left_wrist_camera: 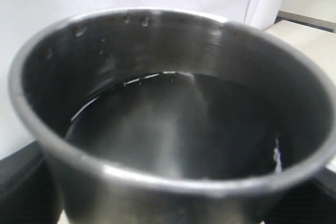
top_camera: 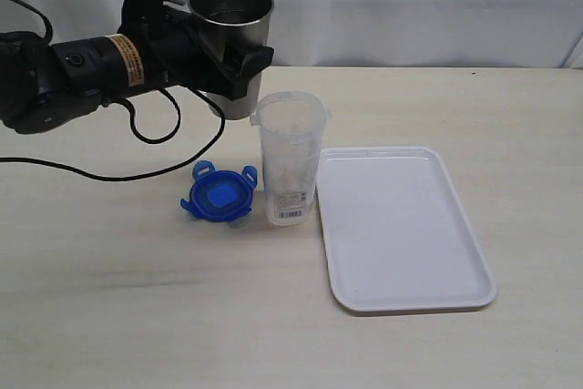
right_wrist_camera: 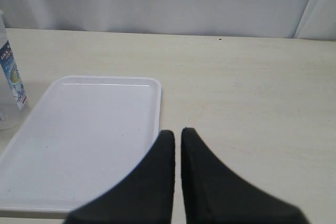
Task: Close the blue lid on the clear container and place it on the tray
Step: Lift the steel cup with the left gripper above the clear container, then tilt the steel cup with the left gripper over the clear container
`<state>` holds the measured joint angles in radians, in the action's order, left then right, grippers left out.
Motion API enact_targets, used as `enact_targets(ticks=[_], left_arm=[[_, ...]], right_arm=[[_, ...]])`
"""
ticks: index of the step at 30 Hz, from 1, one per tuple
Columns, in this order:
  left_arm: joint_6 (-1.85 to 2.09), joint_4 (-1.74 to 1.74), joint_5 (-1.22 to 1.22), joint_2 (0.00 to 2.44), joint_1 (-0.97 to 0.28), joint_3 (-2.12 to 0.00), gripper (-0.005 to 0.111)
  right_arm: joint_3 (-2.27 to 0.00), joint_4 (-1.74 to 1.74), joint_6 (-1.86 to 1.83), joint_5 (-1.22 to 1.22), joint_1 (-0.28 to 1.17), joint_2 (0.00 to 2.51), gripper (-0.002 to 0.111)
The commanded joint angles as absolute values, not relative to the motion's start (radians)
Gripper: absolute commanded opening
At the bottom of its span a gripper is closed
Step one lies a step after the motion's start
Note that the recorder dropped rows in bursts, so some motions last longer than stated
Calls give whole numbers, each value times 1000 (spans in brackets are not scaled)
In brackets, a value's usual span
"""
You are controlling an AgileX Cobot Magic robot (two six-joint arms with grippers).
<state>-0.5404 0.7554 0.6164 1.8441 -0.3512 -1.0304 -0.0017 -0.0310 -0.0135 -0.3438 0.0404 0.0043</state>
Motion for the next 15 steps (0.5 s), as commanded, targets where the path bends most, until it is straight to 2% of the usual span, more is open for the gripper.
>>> enact_targets(ticks=[1,15], left_arm=[[-517,723,681,1822,-360,-1050,0],[-436,837,687,1822,-361,-1050,0]], right_arm=[[0,-30,-12,-344,36,0,5],[0,-30,-12,-344,36,0,5]])
